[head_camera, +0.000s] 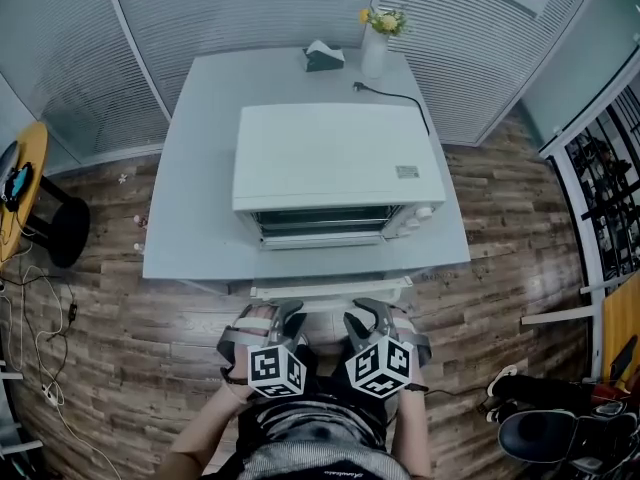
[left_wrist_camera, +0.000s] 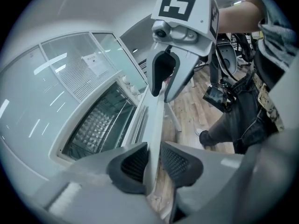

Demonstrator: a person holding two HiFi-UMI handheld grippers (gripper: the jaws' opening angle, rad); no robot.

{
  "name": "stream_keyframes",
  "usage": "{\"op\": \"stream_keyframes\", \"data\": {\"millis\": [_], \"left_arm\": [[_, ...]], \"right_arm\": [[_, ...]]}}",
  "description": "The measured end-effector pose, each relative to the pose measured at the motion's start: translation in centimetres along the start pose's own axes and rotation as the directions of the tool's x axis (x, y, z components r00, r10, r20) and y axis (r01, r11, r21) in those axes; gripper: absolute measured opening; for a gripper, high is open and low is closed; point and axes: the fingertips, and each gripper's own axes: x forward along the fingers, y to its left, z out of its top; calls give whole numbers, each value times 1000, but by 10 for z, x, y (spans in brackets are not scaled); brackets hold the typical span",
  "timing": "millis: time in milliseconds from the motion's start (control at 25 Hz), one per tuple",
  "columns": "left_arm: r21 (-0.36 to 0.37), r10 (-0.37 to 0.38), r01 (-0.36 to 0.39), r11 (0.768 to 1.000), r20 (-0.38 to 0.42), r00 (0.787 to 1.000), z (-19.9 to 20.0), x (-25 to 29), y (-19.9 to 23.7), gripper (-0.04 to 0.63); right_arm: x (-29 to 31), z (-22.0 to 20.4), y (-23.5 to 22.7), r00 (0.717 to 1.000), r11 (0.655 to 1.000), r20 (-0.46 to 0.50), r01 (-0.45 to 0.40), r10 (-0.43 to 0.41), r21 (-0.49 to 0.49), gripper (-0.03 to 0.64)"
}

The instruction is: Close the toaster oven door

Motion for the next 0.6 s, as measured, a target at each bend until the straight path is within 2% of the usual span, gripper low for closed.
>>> {"op": "stream_keyframes", "data": {"millis": [240, 600], "left_arm": [[-18, -2, 2, 1000, 13, 1000, 3, -2, 8, 98], [-43, 24, -22, 999, 29, 999, 9, -7, 29, 101]], "right_arm": [[6, 0, -8, 999, 999, -25, 33, -34, -37, 118], [1, 15, -25, 998, 999, 51, 44, -45, 15, 120]]}}
